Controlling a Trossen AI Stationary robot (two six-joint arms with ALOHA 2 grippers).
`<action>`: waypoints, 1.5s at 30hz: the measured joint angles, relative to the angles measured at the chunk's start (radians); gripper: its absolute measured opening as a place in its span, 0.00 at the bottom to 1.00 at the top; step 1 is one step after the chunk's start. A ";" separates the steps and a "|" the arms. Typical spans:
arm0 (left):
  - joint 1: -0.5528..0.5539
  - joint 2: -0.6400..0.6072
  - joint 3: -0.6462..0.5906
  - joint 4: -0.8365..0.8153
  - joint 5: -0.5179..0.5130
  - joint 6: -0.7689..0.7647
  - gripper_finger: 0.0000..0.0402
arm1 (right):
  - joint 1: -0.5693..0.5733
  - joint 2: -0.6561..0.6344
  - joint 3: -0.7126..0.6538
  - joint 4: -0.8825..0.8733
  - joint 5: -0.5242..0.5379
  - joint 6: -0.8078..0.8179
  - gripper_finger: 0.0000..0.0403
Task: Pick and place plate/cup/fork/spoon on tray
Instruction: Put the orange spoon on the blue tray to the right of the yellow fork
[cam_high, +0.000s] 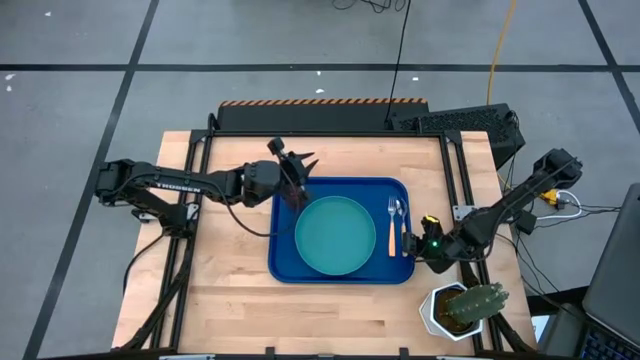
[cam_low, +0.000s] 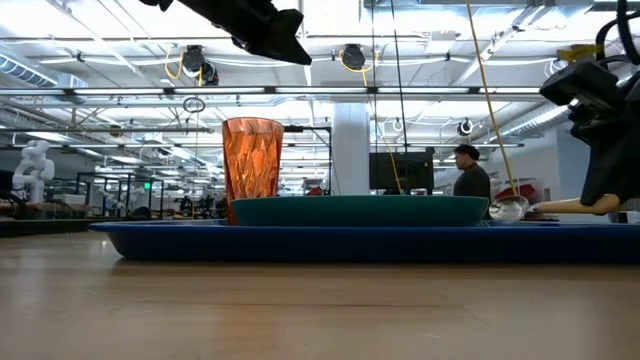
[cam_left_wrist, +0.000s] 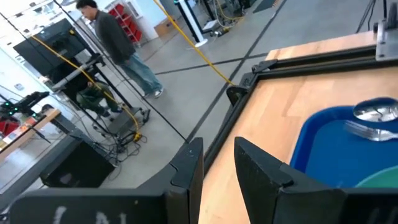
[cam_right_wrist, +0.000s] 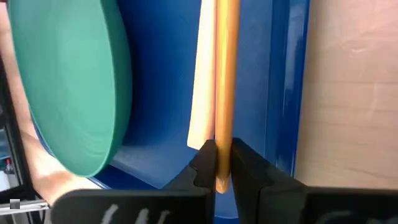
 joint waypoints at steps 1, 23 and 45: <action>0.000 0.000 0.000 -0.008 0.000 -0.001 0.24 | -0.007 0.002 0.000 0.002 -0.011 0.000 0.03; 0.055 0.001 -0.042 -0.013 0.024 -0.024 0.24 | -0.079 0.102 -0.118 0.333 -0.043 -0.033 0.03; 0.055 0.001 -0.042 -0.008 0.026 -0.022 0.24 | -0.086 0.135 -0.118 0.430 -0.019 -0.083 0.03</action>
